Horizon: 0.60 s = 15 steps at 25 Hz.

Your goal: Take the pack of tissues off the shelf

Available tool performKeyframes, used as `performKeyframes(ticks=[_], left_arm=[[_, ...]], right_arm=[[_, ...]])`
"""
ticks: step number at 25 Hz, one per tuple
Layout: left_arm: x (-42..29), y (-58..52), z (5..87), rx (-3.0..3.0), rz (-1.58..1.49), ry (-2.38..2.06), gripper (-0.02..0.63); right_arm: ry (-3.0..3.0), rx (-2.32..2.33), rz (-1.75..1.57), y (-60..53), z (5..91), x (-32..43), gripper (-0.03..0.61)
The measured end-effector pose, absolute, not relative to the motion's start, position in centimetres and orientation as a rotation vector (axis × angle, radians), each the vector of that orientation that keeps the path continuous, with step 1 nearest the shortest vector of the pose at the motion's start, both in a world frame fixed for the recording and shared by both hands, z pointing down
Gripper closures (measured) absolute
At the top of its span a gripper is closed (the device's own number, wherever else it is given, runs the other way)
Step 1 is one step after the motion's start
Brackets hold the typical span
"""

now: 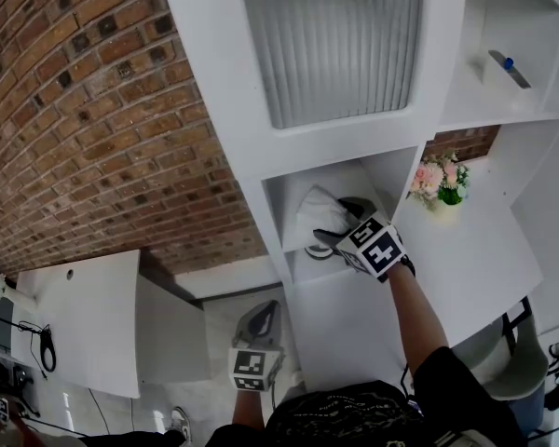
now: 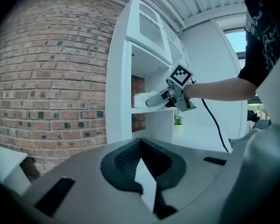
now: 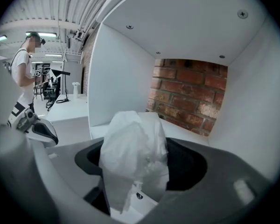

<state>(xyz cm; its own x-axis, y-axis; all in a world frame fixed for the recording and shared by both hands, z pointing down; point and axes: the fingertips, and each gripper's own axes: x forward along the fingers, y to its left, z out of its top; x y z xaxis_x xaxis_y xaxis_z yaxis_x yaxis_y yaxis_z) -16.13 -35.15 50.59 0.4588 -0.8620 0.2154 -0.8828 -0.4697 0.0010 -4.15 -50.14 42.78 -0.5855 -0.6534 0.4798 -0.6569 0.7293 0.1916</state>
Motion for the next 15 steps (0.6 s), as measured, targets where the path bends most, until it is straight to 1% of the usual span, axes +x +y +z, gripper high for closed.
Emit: performKeyframes(ticks=[4, 15], left_arm=[[-16.4, -35.0, 50.4, 2.582, 0.265, -1.571, 0.606], [-15.7, -34.2, 49.9, 2.595, 0.255, -1.569, 0.606]], right_arm=[[-2.412, 1.018, -0.022, -49.8, 42.5, -4.1, 0.259], [-2.474, 1.059, -0.044, -47.2, 41.2, -3.4, 0.276]])
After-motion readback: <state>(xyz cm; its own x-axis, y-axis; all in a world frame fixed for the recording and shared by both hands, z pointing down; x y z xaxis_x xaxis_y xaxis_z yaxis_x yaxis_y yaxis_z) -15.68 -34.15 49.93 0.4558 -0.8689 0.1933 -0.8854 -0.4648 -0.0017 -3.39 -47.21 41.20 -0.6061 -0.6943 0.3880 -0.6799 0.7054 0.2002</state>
